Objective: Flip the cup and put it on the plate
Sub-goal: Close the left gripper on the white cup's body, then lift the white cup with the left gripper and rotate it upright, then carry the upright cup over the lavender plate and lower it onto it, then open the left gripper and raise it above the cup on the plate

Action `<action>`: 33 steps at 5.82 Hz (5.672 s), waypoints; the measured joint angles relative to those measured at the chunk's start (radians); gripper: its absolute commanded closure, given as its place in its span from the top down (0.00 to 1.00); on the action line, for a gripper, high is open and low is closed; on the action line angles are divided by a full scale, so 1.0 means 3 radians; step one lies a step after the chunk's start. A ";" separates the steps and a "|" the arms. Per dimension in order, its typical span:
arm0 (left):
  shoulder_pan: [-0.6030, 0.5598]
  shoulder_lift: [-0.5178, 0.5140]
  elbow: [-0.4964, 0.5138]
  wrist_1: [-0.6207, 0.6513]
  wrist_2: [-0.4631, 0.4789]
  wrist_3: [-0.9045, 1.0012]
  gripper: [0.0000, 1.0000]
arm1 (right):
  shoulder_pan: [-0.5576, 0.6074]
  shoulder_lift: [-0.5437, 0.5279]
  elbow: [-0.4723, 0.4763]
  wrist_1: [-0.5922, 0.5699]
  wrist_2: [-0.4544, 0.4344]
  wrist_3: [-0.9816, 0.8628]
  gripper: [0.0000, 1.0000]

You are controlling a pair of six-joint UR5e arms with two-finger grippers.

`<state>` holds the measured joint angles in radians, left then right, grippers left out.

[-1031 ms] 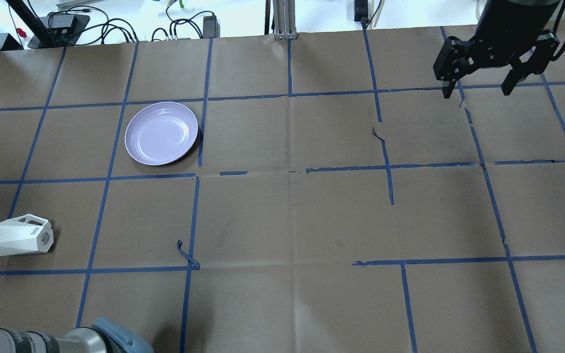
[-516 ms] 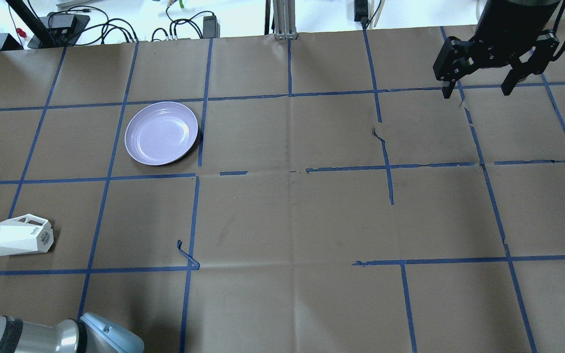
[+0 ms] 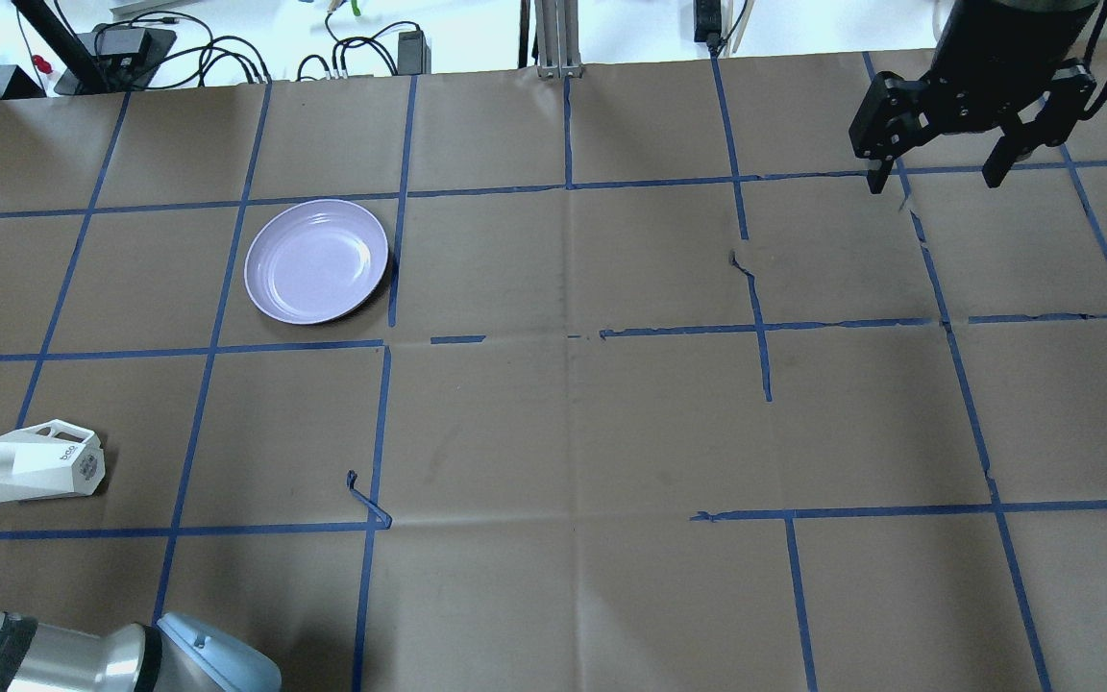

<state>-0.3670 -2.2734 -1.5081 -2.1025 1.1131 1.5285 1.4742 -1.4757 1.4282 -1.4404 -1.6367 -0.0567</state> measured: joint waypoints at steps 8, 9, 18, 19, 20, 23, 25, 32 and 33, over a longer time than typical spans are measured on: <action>0.0002 0.0111 0.0284 -0.0840 -0.0290 -0.0107 0.00 | 0.0000 0.0000 0.0000 -0.0001 0.0000 0.0000 1.00; 0.0001 0.0282 0.0371 -0.1137 -0.0326 -0.0224 0.00 | 0.0000 0.0000 0.0000 -0.0002 0.0000 0.0000 1.00; -0.3129 0.1858 0.0456 0.1566 0.1012 -0.4502 0.00 | 0.0000 0.0000 0.0000 0.0000 0.0000 0.0000 1.00; -0.3494 0.1738 0.0454 0.1935 0.1340 -0.4756 0.00 | 0.0000 0.0000 0.0000 -0.0001 0.0000 0.0000 1.00; -0.3653 0.1583 0.0428 0.2221 0.1556 -0.4823 0.00 | 0.0000 0.0000 0.0000 -0.0002 0.0000 0.0000 1.00; -0.3722 0.1167 -0.0011 0.3191 0.1686 -0.4819 0.00 | 0.0000 0.0000 0.0000 0.0000 0.0000 0.0000 1.00; -0.3734 0.0923 -0.0307 0.3692 0.1689 -0.4821 0.00 | 0.0000 0.0000 0.0000 -0.0002 0.0000 0.0000 1.00; -0.3754 0.1257 -0.0185 0.3204 0.1805 -0.4812 1.00 | 0.0000 0.0000 0.0000 -0.0002 0.0000 0.0000 1.00; -0.3784 0.1524 -0.0085 0.2708 0.1791 -0.4848 1.00 | 0.0000 0.0000 0.0000 -0.0004 0.0000 0.0000 1.00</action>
<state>-1.5023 -1.8160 -1.5335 -1.2902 1.6506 0.0740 1.4741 -1.4756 1.4281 -1.4416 -1.6368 -0.0568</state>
